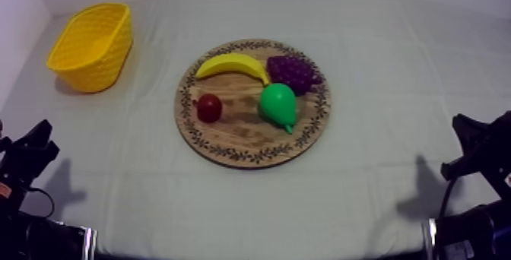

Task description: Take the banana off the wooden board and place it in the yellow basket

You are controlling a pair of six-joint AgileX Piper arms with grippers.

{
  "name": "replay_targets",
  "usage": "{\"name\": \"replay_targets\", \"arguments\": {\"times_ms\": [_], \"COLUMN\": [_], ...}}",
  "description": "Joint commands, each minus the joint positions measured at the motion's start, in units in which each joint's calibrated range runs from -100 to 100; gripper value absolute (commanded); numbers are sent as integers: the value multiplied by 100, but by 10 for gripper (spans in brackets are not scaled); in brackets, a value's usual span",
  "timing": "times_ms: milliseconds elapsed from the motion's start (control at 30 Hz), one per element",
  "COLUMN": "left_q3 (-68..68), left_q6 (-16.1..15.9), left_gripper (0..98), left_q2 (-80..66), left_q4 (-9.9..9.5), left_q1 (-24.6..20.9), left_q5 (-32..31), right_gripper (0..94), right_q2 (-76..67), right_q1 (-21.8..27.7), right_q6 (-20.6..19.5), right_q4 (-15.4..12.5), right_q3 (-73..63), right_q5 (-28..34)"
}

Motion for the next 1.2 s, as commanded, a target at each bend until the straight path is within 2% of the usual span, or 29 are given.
{"name": "replay_targets", "arguments": {"times_ms": [0,967,1167], "left_q3": [-1,-1,-1], "left_q6": [-1,-1,-253], "left_gripper": [0,0,0], "left_q2": [0,0,0], "left_q4": [2,2,-5], "left_q1": [-2,-2,-2], "left_q5": [-3,-3,-193], "right_gripper": [6,6,6], "right_q2": [-3,-3,-3], "right_q1": [0,0,0], "right_q6": [-14,-14,-14], "right_q4": [1,1,1], "right_q3": [-5,-5,-5], "right_q5": [0,0,0]}}
